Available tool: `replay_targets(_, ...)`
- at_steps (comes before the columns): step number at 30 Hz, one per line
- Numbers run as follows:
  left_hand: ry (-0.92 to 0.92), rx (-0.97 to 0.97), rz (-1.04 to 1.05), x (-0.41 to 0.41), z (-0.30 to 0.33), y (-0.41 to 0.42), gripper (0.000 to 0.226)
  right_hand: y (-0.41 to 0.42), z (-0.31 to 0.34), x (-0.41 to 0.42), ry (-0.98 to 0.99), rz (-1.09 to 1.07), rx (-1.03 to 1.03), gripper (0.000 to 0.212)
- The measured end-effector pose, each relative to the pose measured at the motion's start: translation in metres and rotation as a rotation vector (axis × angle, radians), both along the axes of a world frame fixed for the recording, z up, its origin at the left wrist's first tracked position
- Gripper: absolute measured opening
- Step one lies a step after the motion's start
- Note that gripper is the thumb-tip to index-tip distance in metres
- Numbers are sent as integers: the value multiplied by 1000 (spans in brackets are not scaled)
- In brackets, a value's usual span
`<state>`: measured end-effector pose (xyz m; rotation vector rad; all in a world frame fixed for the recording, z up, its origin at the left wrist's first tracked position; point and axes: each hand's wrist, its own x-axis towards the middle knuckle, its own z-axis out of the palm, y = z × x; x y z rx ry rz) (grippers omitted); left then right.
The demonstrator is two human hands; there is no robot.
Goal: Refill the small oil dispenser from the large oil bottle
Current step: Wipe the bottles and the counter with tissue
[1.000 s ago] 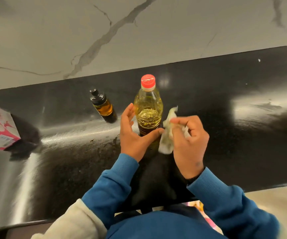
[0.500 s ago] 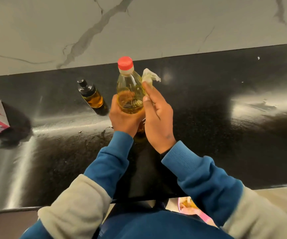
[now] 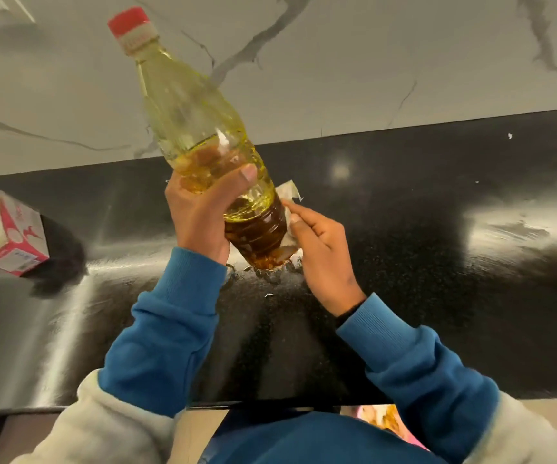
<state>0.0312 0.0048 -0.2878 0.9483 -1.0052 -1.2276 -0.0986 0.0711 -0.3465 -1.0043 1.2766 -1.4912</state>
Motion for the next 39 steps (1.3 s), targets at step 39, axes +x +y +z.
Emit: replay_targets(39, -244, 23, 188, -28, -28, -73, 69, -30, -34, 9, -780, 97, 539, 33)
